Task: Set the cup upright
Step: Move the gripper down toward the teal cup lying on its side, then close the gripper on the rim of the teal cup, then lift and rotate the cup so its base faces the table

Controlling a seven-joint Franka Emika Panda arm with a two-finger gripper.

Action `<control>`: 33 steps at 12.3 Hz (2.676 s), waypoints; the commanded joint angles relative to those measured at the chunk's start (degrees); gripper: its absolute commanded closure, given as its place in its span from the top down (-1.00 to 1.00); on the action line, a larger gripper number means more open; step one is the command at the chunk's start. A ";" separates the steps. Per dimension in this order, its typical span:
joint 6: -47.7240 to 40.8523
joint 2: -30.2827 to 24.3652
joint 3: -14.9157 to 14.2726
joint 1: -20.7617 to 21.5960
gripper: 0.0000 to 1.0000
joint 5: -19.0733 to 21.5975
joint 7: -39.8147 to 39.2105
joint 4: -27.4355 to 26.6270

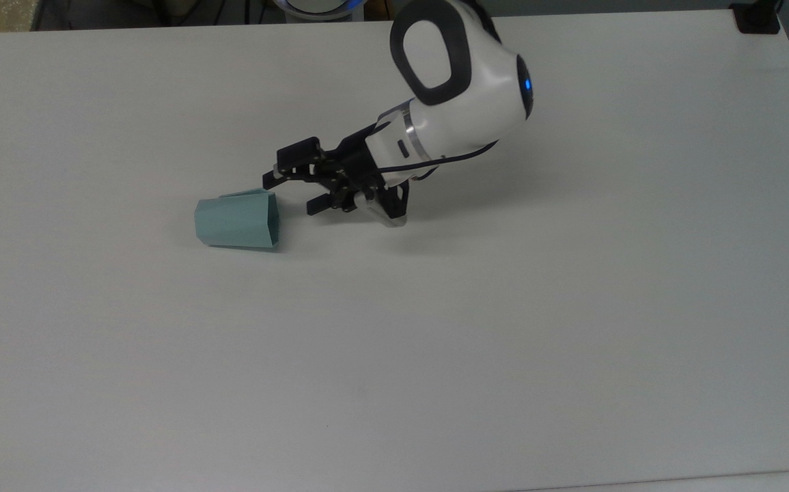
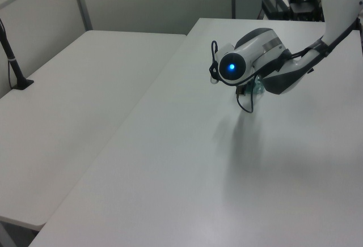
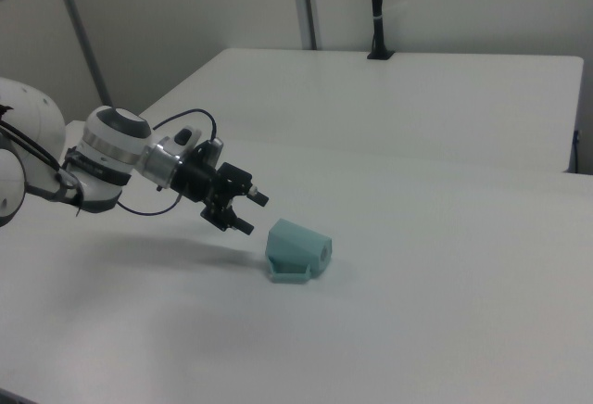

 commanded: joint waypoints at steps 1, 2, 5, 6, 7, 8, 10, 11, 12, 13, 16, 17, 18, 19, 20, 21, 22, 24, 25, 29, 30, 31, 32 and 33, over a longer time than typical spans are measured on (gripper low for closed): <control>2.81 0.05 0.43 -1.57 1.00 -5.35 4.30 -3.49; 3.08 0.48 0.43 -2.18 1.00 -5.62 4.57 -3.50; 5.10 1.63 0.52 -3.86 0.99 -7.64 4.93 -3.41; 5.19 1.63 0.52 -3.95 0.95 -7.73 4.93 -3.32; 5.28 1.63 0.52 -3.95 0.89 -7.65 4.93 -3.32; 5.28 1.63 0.43 -3.95 0.76 -7.73 4.93 -3.41; 5.28 1.63 0.52 -4.65 0.40 -7.73 5.01 -3.41; 5.28 1.72 0.52 -4.74 0.22 -7.73 4.93 -3.49; 5.28 1.72 0.52 -4.83 0.09 -7.82 5.01 -3.50; 5.28 1.72 0.43 -5.09 -0.06 -7.82 4.93 -3.50; 5.37 2.07 0.52 -5.27 -0.81 -8.43 5.01 -3.93; 5.28 2.59 0.43 -5.27 -1.00 -8.44 5.19 -3.93; 5.28 2.86 0.52 -5.27 -1.00 -9.22 5.28 -4.80; 5.37 3.30 0.52 -5.35 -1.00 -10.27 5.63 -5.60; 5.54 3.47 0.52 -5.96 -1.00 -10.54 6.41 -5.60; 6.06 3.91 0.52 -6.14 -1.00 -10.55 6.42 -5.60; 6.50 3.91 0.52 -6.15 -1.00 -10.55 6.51 -5.60; 6.51 2.52 0.52 -6.15 -1.00 -9.50 6.42 -5.08; 6.42 1.46 0.52 -6.06 -1.00 -9.06 6.25 -4.99; 6.25 -3.53 0.52 -6.06 -1.00 -5.55 6.16 -4.20; 6.33 -5.12 0.52 -6.14 -1.00 -4.58 6.07 -4.20; 6.42 -7.40 0.52 -6.23 -1.00 -3.18 5.72 -4.11; 6.42 -8.73 0.52 -6.32 -1.00 -2.03 5.20 -3.94; 6.42 -10.66 0.35 -6.76 -1.00 0.50 3.80 -3.93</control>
